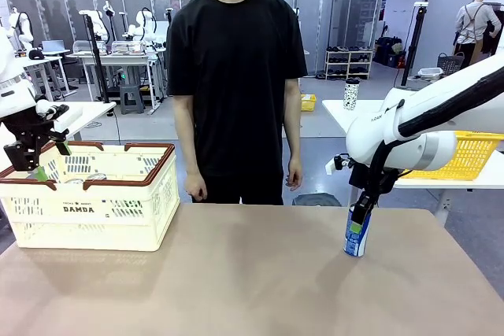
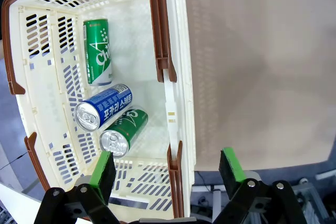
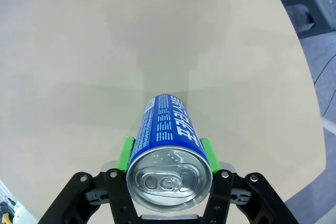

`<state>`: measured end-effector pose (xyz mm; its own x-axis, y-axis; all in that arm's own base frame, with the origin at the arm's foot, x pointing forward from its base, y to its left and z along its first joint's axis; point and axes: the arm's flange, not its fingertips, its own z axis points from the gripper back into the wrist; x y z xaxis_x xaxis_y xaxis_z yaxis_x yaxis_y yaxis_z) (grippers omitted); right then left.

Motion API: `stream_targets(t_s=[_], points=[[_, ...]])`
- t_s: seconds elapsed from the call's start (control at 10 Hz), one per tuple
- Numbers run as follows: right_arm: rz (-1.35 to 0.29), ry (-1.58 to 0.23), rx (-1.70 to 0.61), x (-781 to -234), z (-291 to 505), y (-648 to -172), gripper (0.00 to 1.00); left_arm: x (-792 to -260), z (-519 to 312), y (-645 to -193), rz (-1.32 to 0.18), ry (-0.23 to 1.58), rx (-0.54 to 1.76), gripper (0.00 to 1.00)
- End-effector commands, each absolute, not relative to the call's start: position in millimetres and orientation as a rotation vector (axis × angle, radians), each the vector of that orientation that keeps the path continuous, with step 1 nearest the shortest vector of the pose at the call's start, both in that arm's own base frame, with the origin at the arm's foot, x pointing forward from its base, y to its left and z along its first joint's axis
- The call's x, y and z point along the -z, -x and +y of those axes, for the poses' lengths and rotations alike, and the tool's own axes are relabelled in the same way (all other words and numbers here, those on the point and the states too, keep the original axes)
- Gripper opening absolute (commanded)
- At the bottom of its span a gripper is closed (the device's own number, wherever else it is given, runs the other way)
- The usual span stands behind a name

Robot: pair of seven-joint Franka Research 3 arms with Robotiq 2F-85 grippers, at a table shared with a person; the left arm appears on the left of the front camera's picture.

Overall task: Place the drinks into the Shopping basket.
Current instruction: Pick up one drink and place it into the Shopping basket.

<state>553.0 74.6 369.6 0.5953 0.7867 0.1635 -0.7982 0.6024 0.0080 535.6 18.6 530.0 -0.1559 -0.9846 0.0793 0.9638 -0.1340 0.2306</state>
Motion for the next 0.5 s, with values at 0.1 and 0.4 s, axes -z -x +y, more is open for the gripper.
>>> stream_targets(t_s=[0.1, 0.4], points=[[-0.158, -0.085, -0.954, -367, 71, -559, 0.15, -531, 18, -536, -0.258, -0.11, 1.693, 1.0], [-0.173, -0.029, -0.916, -397, 79, -540, 0.03, -531, 18, -536, -0.258, -0.11, 1.693, 1.0]])
